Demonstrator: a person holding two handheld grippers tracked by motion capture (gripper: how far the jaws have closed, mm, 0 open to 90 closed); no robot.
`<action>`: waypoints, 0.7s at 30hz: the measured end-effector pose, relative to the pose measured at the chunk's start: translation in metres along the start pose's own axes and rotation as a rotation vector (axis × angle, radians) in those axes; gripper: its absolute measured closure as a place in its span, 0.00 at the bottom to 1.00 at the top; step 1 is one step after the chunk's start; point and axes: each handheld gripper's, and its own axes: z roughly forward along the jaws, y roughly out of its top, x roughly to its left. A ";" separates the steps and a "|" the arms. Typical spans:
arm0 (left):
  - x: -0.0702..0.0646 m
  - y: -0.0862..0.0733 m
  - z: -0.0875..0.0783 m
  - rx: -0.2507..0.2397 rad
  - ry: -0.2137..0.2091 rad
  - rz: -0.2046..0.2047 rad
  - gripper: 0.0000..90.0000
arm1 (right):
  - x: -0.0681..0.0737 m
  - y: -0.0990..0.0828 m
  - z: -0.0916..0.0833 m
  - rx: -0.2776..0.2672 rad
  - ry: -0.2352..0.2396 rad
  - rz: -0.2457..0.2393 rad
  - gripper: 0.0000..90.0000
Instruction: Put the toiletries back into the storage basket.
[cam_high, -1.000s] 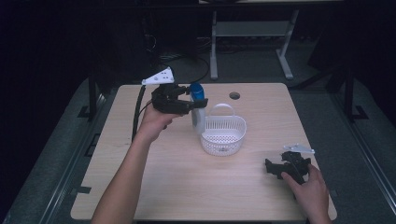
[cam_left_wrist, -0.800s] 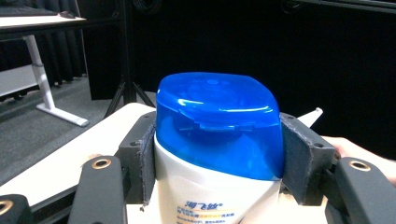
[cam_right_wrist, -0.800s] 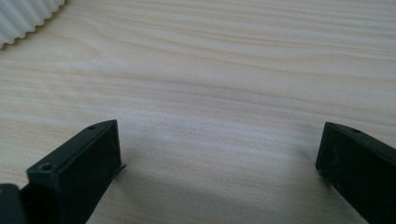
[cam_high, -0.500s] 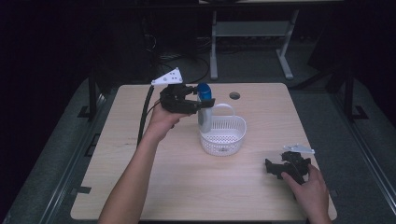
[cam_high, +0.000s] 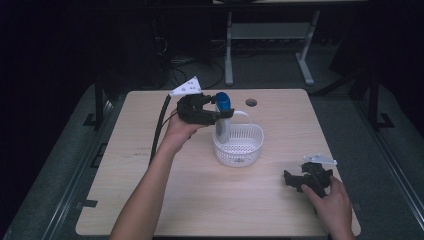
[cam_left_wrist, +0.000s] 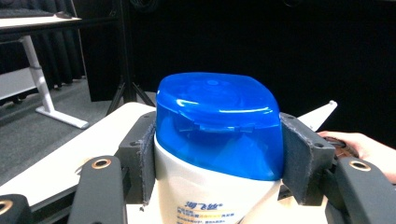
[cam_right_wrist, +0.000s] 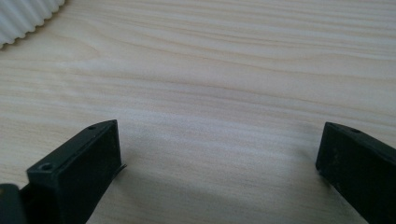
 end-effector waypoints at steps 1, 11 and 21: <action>0.000 -0.002 0.001 0.003 0.000 0.003 0.42 | 0.000 0.000 0.000 0.000 0.000 0.000 0.00; 0.003 -0.019 0.007 0.010 0.006 0.006 0.42 | 0.000 0.000 0.000 0.000 0.000 -0.001 0.00; 0.005 -0.033 0.011 0.026 0.008 0.004 0.41 | 0.000 0.000 0.000 0.000 -0.001 0.000 0.00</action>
